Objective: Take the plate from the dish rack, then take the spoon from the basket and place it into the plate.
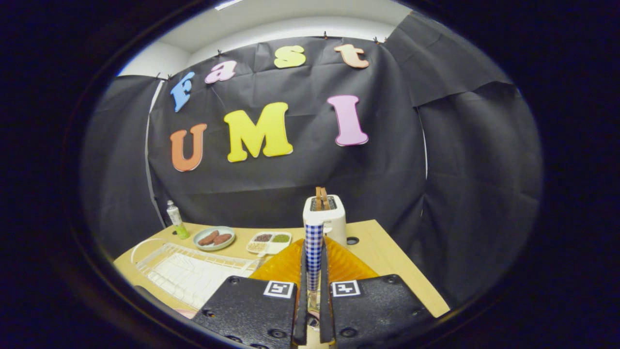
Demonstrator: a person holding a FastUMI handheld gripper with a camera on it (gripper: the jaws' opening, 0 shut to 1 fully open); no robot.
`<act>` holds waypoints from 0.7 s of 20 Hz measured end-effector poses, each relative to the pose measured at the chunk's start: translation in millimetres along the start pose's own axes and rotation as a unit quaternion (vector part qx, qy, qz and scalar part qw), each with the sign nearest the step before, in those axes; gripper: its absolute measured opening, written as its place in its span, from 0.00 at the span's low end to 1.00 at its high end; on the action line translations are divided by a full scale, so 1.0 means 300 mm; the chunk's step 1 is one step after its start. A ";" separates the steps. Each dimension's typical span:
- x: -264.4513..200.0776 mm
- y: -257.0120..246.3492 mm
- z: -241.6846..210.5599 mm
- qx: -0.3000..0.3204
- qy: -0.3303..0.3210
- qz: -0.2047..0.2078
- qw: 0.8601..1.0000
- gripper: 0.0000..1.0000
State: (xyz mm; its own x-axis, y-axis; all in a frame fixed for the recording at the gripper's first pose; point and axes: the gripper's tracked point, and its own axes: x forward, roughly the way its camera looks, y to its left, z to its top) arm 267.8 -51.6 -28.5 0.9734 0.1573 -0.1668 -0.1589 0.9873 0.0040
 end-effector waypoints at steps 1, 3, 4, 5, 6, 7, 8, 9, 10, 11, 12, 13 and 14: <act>-0.037 0.024 0.021 -0.001 -0.005 0.005 1.000 0.15; -0.121 0.088 0.057 0.000 -0.021 0.021 1.000 0.15; -0.161 0.122 0.066 0.002 -0.027 0.028 0.999 0.15; -0.197 0.151 0.063 0.003 -0.030 0.035 0.999 0.15; -0.233 0.188 0.059 0.003 -0.030 0.042 0.999 0.15; -0.266 0.222 0.042 0.001 -0.032 0.048 0.998 0.15; -0.292 0.258 0.027 -0.001 -0.034 0.051 0.998 0.15; -0.318 0.293 0.013 -0.003 -0.038 0.057 0.998 0.15; -0.341 0.333 -0.014 -0.010 -0.037 0.067 0.997 0.15; -0.367 0.376 -0.054 -0.014 -0.033 0.078 0.996 0.15; -0.390 0.417 -0.090 -0.016 -0.027 0.089 0.996 0.15; -0.411 0.456 -0.127 -0.015 -0.022 0.097 0.995 0.15; -0.428 0.490 -0.167 -0.016 -0.017 0.102 0.995 0.15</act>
State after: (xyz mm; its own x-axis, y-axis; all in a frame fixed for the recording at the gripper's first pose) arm 111.1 72.2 -55.8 0.9255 0.3550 -0.1321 -0.3578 0.9338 0.0026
